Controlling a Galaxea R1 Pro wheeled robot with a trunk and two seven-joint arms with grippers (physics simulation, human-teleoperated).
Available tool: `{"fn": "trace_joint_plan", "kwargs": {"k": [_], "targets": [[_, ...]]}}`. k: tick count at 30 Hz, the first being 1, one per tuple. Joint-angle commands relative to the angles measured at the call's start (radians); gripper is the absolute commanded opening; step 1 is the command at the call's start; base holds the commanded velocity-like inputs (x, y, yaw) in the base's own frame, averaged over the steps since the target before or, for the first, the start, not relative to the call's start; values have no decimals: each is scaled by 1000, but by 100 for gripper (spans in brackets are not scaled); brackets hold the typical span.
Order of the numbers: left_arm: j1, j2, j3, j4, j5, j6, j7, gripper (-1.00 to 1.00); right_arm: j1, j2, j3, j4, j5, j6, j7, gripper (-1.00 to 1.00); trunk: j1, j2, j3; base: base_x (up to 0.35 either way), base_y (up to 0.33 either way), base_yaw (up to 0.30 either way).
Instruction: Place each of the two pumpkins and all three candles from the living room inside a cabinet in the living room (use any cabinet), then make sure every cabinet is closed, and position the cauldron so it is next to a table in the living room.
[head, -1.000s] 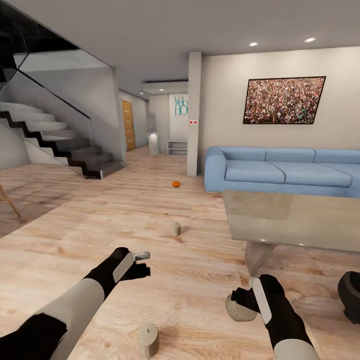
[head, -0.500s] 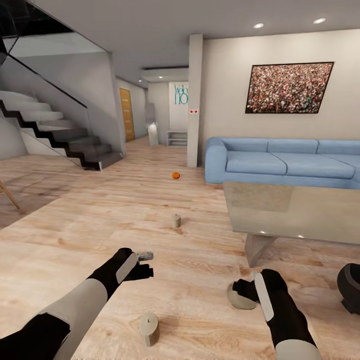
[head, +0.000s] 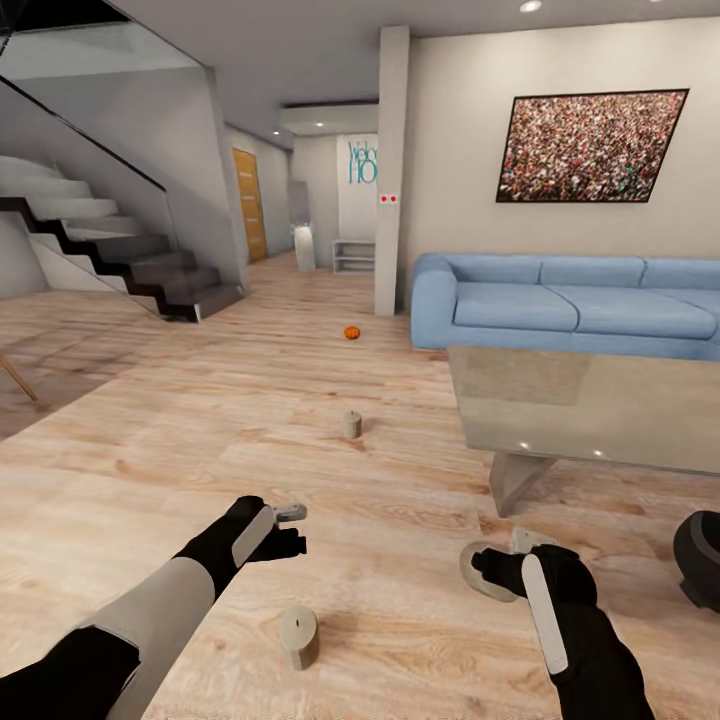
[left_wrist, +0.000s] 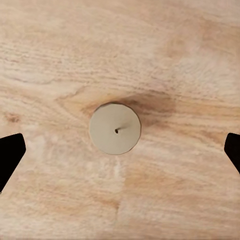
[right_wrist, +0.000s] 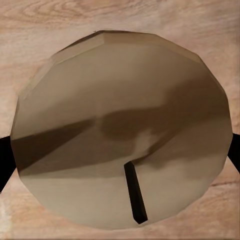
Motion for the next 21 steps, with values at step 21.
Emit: {"fn": "trace_joint_plan", "kwargs": {"k": [21], "targets": [[-1,1,-8,-3,12,-27,9,100,5,2,5,-6,-15,3,-8,-100,9,-5,-82,0,0,0]]}}
